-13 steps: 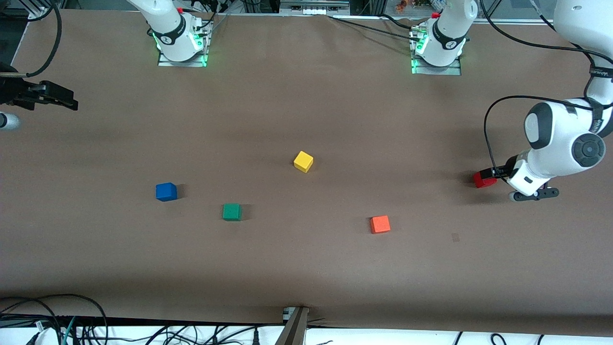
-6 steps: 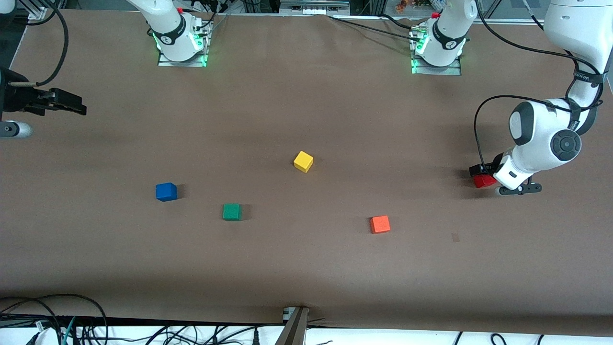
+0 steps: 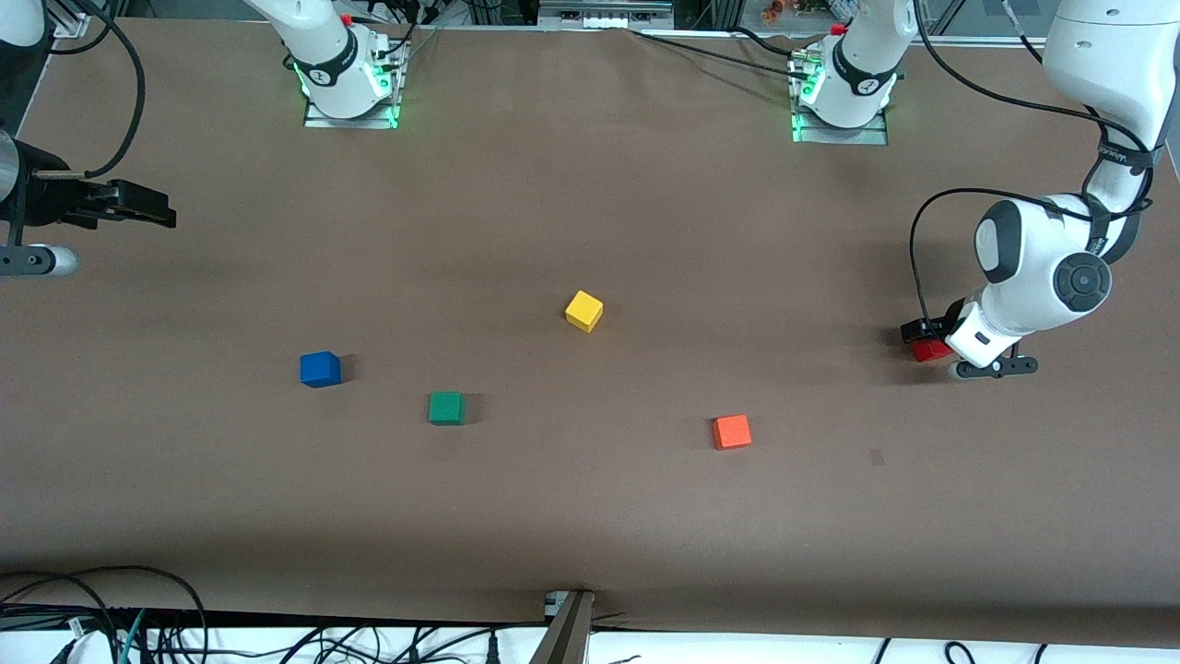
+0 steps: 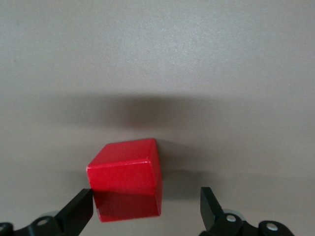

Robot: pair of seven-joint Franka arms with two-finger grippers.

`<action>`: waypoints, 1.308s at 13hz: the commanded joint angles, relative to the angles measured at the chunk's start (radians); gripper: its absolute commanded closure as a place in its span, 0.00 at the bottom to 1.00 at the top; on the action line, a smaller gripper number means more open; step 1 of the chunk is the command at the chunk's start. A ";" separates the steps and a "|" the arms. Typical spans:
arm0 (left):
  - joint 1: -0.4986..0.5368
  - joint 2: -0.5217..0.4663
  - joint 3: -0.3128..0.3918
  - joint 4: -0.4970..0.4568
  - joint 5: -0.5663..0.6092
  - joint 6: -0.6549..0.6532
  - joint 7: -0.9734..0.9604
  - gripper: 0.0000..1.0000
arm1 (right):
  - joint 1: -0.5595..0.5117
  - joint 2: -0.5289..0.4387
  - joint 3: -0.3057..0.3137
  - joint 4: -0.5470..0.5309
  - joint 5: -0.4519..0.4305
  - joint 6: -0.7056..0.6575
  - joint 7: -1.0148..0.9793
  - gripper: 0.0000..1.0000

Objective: Pass red block to right arm, stack on blue
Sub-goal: 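Lower the left gripper over the red cube and close on it, then lift the red cube with the left gripper while the right gripper approaches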

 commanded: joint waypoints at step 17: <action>0.012 -0.015 -0.020 0.035 0.014 0.021 -0.099 0.94 | 0.042 0.104 0.009 0.010 0.235 0.008 0.006 0.00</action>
